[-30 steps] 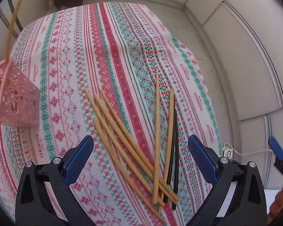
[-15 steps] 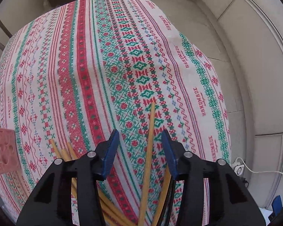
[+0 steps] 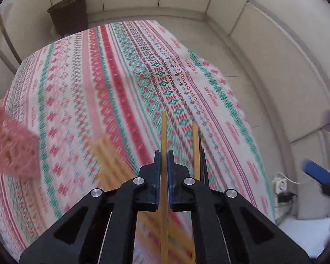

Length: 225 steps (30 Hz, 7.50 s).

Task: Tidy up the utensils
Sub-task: 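Move the left tool to the chopstick pile and grasp one chopstick, then grasp a chopstick with the right tool while the left tool lifts its chopstick, then lower both chopsticks into the pink basket and open both tools, then lift both open tools away from the pink basket, then move the left tool to the remaining chopsticks and grasp one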

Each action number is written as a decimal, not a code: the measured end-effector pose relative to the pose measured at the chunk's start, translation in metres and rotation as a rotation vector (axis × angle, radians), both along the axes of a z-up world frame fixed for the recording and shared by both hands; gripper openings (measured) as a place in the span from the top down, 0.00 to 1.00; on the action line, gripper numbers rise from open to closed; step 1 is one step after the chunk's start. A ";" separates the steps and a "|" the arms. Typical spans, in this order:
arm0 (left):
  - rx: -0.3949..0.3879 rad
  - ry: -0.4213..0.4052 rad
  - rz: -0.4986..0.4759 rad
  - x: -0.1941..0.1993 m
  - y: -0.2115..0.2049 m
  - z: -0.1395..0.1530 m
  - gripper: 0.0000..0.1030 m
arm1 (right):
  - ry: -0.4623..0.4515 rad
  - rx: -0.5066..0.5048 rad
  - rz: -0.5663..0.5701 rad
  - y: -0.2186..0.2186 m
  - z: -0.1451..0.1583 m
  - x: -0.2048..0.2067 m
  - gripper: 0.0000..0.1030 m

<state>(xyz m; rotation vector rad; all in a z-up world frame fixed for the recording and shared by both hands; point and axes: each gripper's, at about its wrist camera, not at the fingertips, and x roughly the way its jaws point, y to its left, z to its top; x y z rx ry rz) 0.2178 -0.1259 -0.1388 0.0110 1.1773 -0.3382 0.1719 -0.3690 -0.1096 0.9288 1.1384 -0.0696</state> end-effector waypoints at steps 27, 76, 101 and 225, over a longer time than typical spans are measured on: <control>-0.332 -0.136 0.106 -0.104 0.216 0.118 0.95 | 0.063 -0.461 0.596 0.205 -0.074 0.099 0.48; -0.343 -0.386 0.236 -0.118 0.238 0.204 0.94 | -0.555 -0.318 0.382 0.150 0.160 -0.024 0.95; -0.285 -0.523 0.426 -0.034 0.272 0.210 0.71 | -0.640 -0.178 0.357 0.184 0.201 0.036 0.95; 0.101 0.137 -0.047 0.048 -0.044 -0.032 0.62 | -0.141 -0.293 -0.057 -0.002 0.051 -0.052 0.07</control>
